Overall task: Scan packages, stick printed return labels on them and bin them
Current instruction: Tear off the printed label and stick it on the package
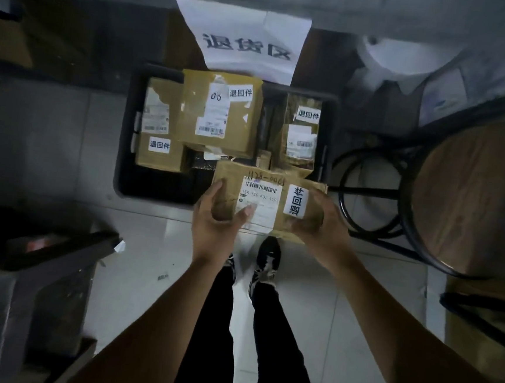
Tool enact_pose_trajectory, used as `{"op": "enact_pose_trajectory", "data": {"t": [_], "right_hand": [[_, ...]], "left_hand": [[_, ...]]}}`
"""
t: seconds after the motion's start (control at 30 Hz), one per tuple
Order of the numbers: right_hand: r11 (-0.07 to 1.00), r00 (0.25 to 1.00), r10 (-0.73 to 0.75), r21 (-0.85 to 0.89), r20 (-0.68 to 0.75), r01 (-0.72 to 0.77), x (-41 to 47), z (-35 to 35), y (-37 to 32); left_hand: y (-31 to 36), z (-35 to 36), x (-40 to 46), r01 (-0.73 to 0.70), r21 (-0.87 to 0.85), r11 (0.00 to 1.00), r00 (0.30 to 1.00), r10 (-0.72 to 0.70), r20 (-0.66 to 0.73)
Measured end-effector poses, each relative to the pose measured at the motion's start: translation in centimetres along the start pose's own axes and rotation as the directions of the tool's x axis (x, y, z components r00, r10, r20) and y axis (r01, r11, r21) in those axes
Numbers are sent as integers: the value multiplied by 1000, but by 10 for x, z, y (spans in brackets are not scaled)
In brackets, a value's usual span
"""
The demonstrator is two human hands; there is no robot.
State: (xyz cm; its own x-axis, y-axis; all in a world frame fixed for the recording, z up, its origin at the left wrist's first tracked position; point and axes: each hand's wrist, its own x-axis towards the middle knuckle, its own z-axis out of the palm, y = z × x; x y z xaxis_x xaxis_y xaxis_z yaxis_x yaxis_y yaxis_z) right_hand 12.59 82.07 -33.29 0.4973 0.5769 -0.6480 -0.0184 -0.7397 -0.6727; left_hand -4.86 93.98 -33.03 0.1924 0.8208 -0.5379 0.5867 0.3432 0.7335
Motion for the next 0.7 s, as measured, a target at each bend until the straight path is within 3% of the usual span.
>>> {"op": "enact_pose_trajectory", "data": {"t": [0.27, 0.4, 0.5, 0.7], "right_hand": [[996, 999, 28, -87, -19, -29, 76, 14, 58], [978, 999, 1, -209, -36, -9, 87, 13, 75], [943, 999, -15, -334, -42, 0, 94, 9, 76], [929, 999, -19, -370, -30, 6, 94, 7, 76]], "left_hand": [[-50, 45, 67, -5, 61, 998, 992, -3, 130], [-62, 62, 80, -37, 269, 962, 966, -34, 257], [-64, 65, 84, -56, 323, 945, 964, -33, 263], [-56, 63, 82, -109, 410, 905, 951, -24, 307]]}}
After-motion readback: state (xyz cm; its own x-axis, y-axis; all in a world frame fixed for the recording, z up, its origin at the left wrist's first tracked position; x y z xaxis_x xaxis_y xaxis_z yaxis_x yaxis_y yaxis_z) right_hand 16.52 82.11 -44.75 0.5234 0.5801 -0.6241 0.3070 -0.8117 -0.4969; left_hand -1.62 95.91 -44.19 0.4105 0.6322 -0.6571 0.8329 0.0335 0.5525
